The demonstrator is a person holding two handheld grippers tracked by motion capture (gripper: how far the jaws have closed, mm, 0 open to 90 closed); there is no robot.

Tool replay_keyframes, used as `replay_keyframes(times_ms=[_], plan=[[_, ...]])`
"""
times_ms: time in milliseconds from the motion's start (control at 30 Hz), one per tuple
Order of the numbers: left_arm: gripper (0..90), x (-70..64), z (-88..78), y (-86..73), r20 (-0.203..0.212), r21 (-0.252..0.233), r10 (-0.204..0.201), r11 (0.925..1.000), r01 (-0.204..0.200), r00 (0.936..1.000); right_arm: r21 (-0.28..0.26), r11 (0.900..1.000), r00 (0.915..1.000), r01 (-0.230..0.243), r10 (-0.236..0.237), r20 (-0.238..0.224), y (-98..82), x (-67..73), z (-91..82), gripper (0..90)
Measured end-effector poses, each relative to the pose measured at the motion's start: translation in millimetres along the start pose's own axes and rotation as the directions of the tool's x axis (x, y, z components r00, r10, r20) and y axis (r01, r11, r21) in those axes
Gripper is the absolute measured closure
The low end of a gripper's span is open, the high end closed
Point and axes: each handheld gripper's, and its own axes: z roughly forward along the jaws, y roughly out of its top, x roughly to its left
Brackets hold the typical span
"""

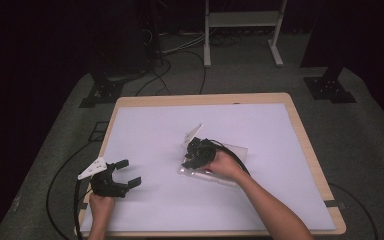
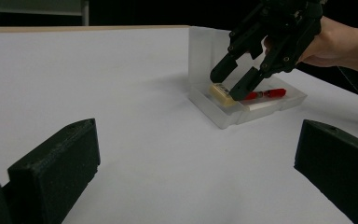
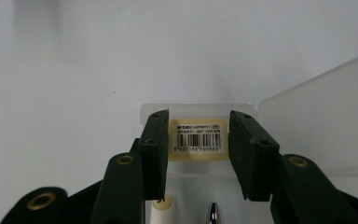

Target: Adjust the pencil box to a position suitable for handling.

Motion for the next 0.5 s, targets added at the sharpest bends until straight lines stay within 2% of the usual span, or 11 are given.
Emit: replay_keyframes(times_ms=[500], plan=[[0.0, 0.0, -0.1, 0.1, -0.001, 0.002, -0.002, 1.0000, 0.002, 1.0000, -0.001, 1.000, 0.9999, -0.009, 0.009, -0.011, -0.9, -1.0, 4.6, 58.2]])
